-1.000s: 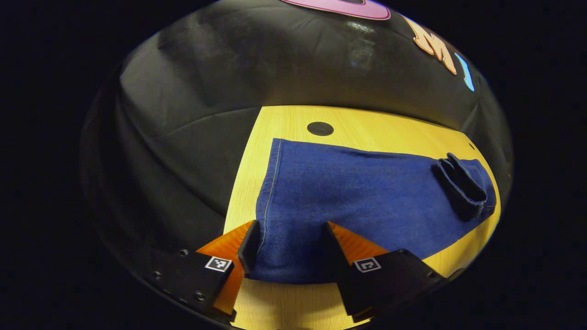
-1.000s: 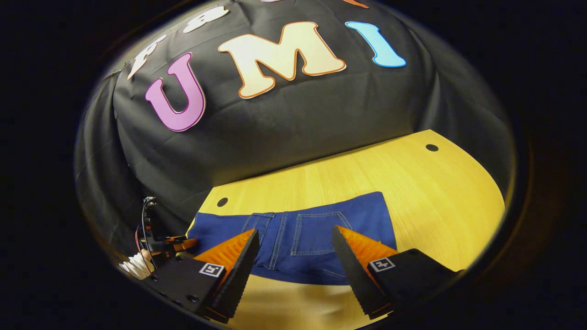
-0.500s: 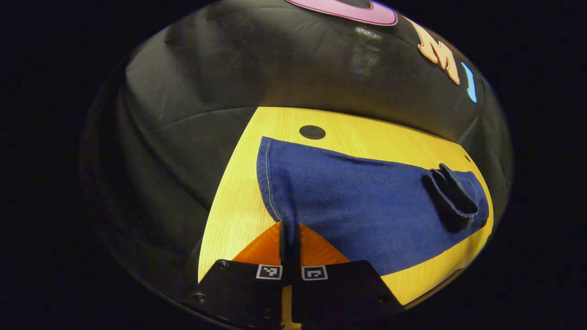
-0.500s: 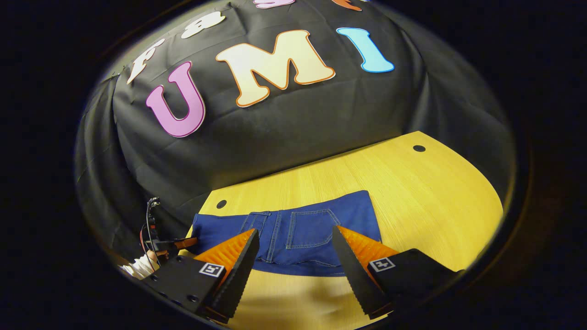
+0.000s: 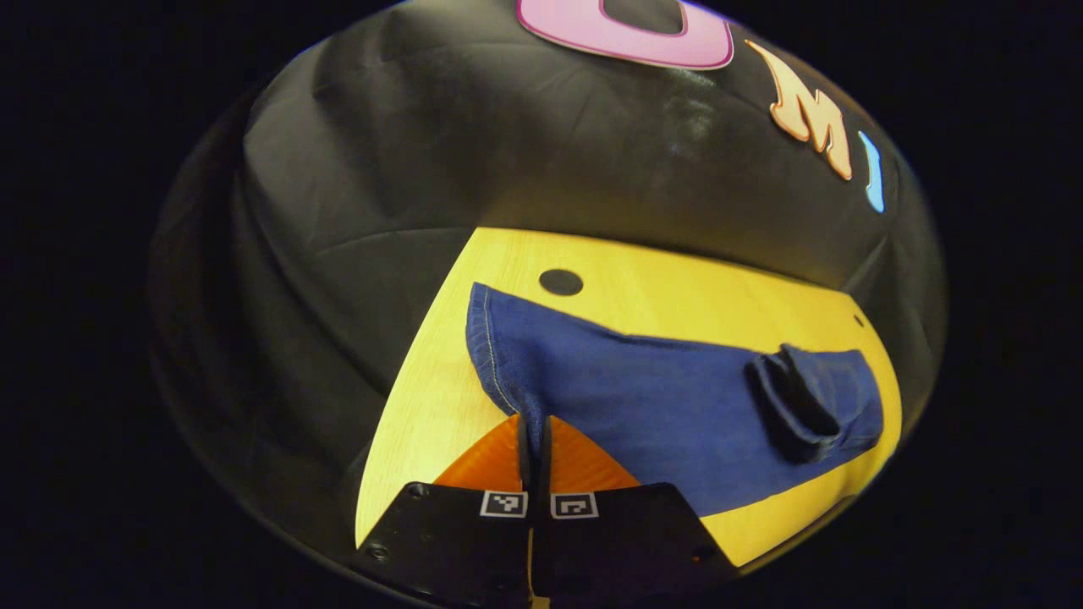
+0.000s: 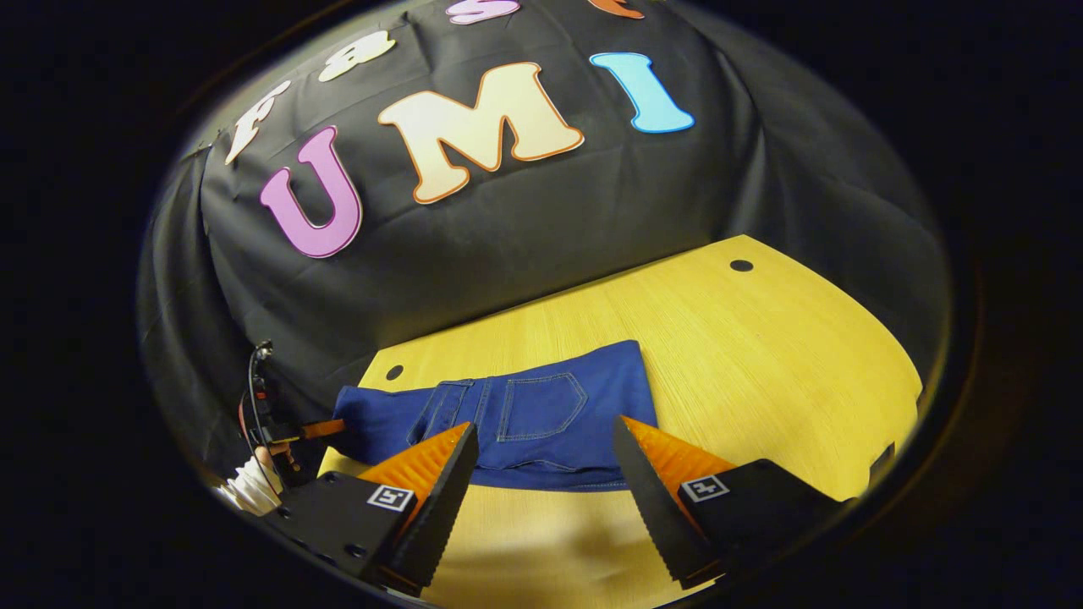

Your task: Grasp the waist and the cuffs of the jeans and fold them to make the two legs overlap; first hold the waist and fold one-third of the jeans toward the cuffs, then hold the cuffs and fold the remaining one-third in the same direction to finish folding.

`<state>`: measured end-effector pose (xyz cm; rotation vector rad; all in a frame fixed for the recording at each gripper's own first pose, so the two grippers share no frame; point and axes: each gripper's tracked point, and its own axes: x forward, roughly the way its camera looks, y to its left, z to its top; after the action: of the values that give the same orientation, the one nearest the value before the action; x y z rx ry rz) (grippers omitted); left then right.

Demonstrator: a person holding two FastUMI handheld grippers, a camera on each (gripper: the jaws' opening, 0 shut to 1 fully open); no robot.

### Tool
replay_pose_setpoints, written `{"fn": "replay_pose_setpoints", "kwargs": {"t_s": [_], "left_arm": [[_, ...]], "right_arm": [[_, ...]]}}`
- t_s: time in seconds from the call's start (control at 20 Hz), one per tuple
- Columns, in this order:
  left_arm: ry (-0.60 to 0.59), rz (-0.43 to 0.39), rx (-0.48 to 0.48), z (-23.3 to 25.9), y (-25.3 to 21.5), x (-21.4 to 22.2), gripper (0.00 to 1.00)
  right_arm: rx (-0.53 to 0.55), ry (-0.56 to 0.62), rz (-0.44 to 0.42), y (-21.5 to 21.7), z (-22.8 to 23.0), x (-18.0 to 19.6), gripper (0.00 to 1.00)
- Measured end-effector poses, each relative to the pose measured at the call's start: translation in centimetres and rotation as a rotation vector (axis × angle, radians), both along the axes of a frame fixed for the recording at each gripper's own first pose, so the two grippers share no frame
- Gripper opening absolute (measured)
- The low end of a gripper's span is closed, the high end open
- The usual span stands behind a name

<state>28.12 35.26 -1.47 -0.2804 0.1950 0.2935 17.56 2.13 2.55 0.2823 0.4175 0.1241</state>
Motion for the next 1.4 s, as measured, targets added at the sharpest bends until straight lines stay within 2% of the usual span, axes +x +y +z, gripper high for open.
{"fn": "replay_pose_setpoints", "kwargs": {"t_s": [0.2, 0.25, 0.3, 0.65, 0.75, 0.95, 1.05, 1.25, 1.4], "left_arm": [[-0.067, -0.041, 0.019, 4.9, -4.3, -0.9, 0.00], [-0.081, -0.051, 0.025, 6.1, -6.0, -1.0, 0.00], [-0.100, -0.064, 0.031, 7.5, -7.5, -0.9, 0.00], [-0.183, -0.153, 0.096, 14.6, -18.5, 0.1, 0.00], [-0.196, -0.179, 0.109, 16.0, -21.6, 0.4, 0.00], [-0.186, -0.236, 0.212, 18.2, -28.3, 1.2, 0.00], [-0.172, -0.268, 0.250, 18.1, -32.0, 2.3, 0.00], [-0.105, -0.281, 0.287, 15.2, -37.6, 5.2, 0.00], [-0.019, -0.260, 0.296, 10.4, -40.0, 7.2, 0.00]], "right_arm": [[0.018, 0.000, 0.023, -1.4, 0.0, 0.1, 0.98], [0.020, 0.001, 0.029, -1.8, 0.0, 0.2, 0.94], [0.021, 0.002, 0.036, -2.3, -0.1, 0.3, 0.98], [0.023, 0.015, 0.076, -6.0, -0.9, 0.2, 0.98], [-0.004, 0.019, 0.080, -7.2, -1.5, 0.4, 0.98], [-0.066, 0.032, 0.108, -8.7, -2.8, 0.6, 0.98], [-0.068, 0.041, 0.125, -9.5, -3.2, 0.5, 0.98], [-0.061, 0.048, 0.147, -10.9, -3.4, -0.2, 0.98], [-0.079, 0.054, 0.150, -12.6, -3.8, -1.0, 0.98]]}}
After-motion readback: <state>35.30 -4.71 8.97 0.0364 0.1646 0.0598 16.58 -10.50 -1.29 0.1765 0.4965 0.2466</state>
